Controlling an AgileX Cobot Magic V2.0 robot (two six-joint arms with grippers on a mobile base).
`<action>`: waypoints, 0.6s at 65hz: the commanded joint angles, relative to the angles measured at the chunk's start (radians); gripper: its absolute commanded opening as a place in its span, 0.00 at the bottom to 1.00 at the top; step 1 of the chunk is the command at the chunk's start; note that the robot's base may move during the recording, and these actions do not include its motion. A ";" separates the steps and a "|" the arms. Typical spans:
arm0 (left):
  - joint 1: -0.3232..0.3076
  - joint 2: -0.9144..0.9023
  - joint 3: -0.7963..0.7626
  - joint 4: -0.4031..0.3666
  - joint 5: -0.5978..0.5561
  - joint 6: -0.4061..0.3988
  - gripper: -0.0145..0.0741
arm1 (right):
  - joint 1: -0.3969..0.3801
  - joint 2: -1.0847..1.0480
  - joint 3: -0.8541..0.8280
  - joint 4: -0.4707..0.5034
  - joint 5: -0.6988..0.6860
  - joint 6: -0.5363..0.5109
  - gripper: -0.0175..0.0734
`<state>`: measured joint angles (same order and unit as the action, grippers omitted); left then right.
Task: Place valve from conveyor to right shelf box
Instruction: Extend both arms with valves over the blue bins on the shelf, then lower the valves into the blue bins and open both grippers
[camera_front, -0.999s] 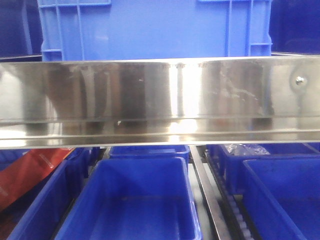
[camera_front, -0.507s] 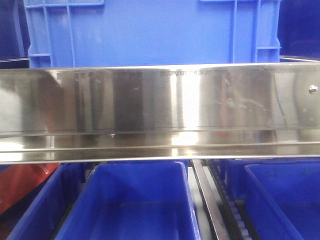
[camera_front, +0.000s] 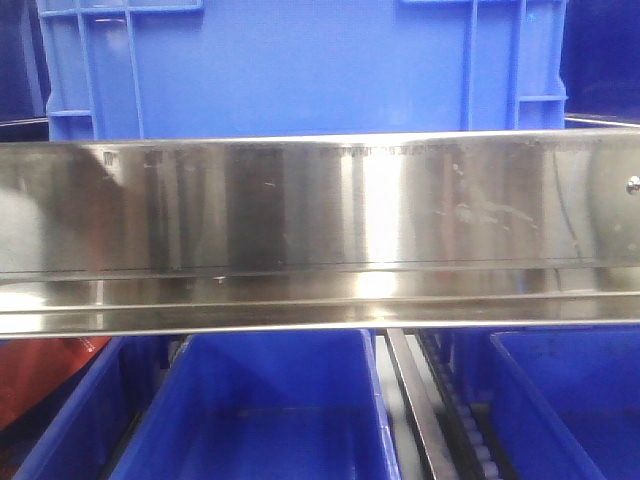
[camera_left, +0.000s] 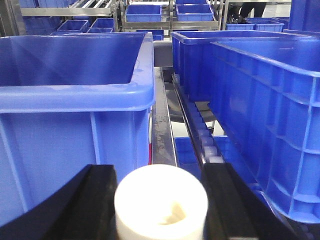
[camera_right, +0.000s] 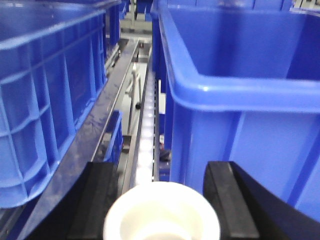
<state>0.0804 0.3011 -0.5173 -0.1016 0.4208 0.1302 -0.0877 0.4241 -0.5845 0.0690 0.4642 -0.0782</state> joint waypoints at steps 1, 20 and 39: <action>0.003 -0.004 -0.005 -0.015 -0.059 0.001 0.04 | 0.000 -0.006 -0.005 -0.005 -0.094 -0.003 0.01; -0.014 0.125 -0.108 -0.072 -0.062 0.001 0.04 | 0.003 0.098 -0.118 -0.002 -0.183 -0.003 0.01; -0.181 0.382 -0.357 -0.072 -0.064 0.072 0.04 | 0.069 0.344 -0.379 -0.002 -0.188 -0.003 0.01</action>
<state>-0.0522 0.6222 -0.7978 -0.1574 0.4126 0.1842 -0.0553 0.7067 -0.8806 0.0690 0.3651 -0.0782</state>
